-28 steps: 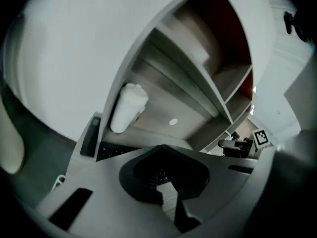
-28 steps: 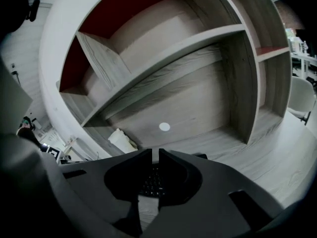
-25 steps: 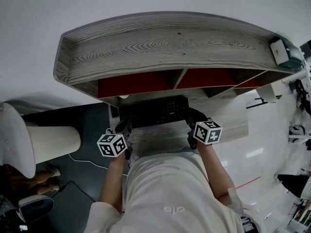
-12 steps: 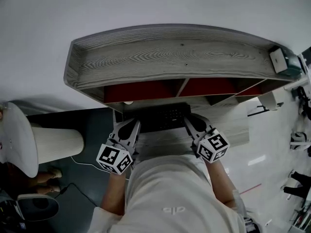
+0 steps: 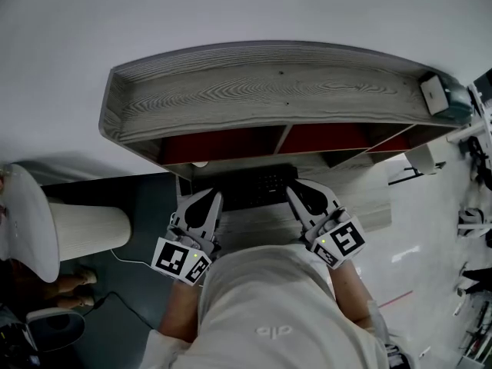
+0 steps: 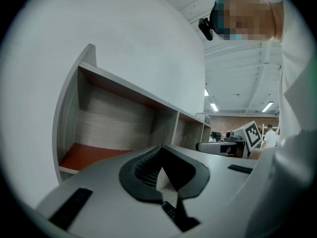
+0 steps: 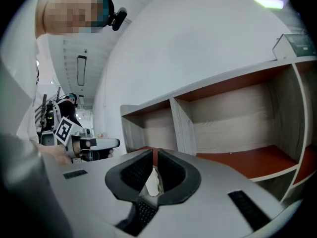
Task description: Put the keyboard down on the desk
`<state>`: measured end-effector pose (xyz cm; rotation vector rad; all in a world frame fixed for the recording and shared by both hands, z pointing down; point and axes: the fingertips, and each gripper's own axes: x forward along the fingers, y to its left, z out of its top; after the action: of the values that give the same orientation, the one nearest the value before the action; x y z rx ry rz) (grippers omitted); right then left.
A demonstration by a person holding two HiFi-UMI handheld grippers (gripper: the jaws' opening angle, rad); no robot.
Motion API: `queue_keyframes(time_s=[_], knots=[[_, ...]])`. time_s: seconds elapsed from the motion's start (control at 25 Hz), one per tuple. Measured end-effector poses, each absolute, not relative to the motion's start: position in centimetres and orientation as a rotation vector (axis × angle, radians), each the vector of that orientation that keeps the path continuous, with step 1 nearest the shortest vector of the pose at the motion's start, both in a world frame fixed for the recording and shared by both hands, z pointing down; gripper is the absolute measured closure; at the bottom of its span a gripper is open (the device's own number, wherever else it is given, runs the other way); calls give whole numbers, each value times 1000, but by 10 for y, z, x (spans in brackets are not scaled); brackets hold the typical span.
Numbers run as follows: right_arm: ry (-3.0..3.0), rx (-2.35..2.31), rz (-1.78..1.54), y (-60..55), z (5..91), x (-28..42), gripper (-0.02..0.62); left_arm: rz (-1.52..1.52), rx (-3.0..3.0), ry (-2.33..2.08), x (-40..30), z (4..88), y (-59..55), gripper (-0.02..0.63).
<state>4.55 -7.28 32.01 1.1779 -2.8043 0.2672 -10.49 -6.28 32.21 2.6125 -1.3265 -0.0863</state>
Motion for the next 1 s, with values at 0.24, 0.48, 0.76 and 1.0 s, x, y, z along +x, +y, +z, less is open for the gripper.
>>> queue_keyframes(time_s=[0.24, 0.48, 0.76, 1.0], knots=[[-2802, 1175, 231, -67, 318, 44, 540, -112, 2606, -1339, -105, 316, -59, 591], [-2794, 1187, 234, -62, 319, 46, 540, -108, 2605, -1360, -108, 315, -56, 591], [-2788, 1217, 241, -60, 317, 50, 540, -113, 2586, -1289, -102, 317, -53, 591], [-2781, 1233, 248, -58, 317, 53, 540, -138, 2561, -1276, -107, 315, -53, 592]])
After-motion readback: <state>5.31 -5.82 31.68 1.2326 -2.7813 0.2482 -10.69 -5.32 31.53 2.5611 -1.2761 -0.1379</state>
